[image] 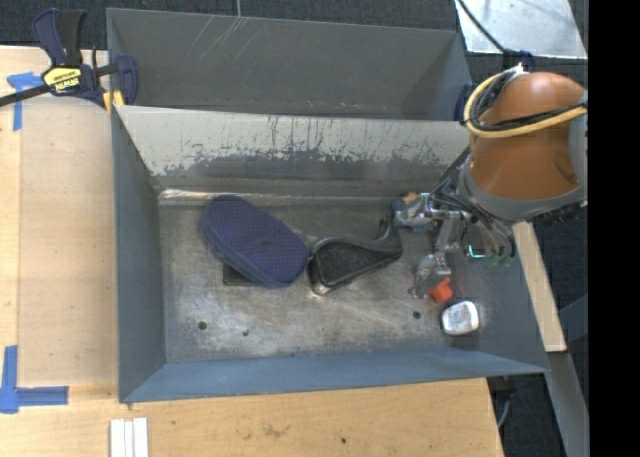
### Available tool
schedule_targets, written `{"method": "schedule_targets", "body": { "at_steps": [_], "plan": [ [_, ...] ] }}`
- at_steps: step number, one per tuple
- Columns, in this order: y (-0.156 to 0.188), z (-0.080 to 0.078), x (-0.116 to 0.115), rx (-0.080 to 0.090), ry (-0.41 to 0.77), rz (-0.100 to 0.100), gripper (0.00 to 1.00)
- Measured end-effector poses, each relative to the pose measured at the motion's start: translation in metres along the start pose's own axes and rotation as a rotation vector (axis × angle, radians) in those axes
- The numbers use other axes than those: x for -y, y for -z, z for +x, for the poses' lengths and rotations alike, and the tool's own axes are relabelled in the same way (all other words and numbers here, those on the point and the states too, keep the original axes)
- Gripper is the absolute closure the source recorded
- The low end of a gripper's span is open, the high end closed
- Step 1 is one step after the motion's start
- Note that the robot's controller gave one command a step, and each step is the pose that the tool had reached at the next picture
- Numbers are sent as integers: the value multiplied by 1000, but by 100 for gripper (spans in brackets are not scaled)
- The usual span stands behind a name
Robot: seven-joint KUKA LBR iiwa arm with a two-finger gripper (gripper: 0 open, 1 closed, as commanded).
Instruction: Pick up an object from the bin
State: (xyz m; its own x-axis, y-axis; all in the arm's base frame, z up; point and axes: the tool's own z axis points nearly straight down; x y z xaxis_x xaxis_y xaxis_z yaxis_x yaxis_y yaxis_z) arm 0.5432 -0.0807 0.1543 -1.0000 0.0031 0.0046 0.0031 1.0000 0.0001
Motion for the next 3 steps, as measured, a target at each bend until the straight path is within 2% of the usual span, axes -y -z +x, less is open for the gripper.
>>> {"method": "schedule_targets", "body": {
  "at_steps": [1, 2, 3],
  "plan": [
    [-68, -45, -40, -4, -194, 3, 0],
    [-67, -44, -41, -11, -192, 1, 100],
    [78, -66, -37, 8, 91, 2, 100]
  ]
}}
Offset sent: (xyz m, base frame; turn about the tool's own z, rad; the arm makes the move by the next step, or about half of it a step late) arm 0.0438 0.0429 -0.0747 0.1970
